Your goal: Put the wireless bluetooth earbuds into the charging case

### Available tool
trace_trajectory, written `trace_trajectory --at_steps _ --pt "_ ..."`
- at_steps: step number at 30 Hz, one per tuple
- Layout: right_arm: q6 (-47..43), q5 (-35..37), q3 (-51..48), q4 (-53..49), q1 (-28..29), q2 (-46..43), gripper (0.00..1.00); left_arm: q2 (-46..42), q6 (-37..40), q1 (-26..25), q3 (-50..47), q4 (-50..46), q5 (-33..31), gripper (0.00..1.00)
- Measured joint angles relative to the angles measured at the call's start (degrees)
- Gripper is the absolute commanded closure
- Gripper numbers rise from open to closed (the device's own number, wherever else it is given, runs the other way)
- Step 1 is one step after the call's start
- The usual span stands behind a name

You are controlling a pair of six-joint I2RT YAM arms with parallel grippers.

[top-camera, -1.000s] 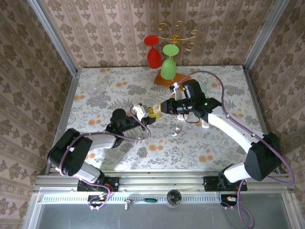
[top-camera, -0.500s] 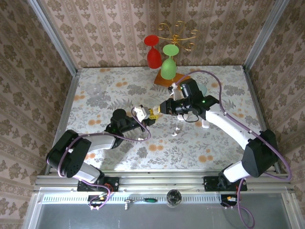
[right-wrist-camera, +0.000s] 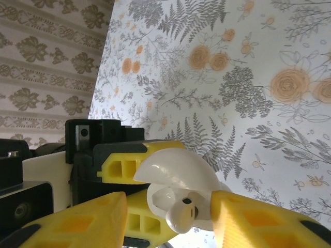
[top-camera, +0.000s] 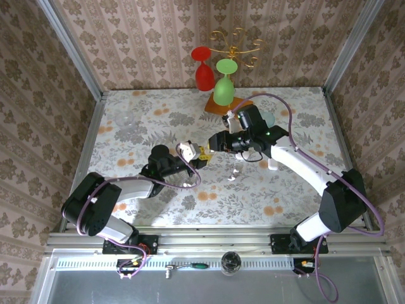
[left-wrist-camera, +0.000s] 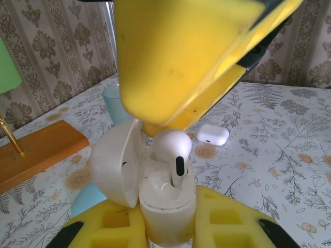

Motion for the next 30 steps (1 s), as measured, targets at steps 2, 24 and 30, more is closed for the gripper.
trace_trajectory --at_steps 2,24,30 --pt "-0.04 1.31 -0.02 -0.48 0.0 -0.9 0.5 0.02 -0.2 0.02 0.02 0.33 0.11 1.0" --pt "0.2 1.64 -2.03 -0.79 0.02 -1.9 0.87 1.55 -2.99 0.39 0.74 2.58 -0.02 1.0" --pt "0.2 1.2 -1.95 -0.39 0.02 -0.7 0.87 1.53 -2.97 0.44 0.74 1.68 -0.04 1.0"
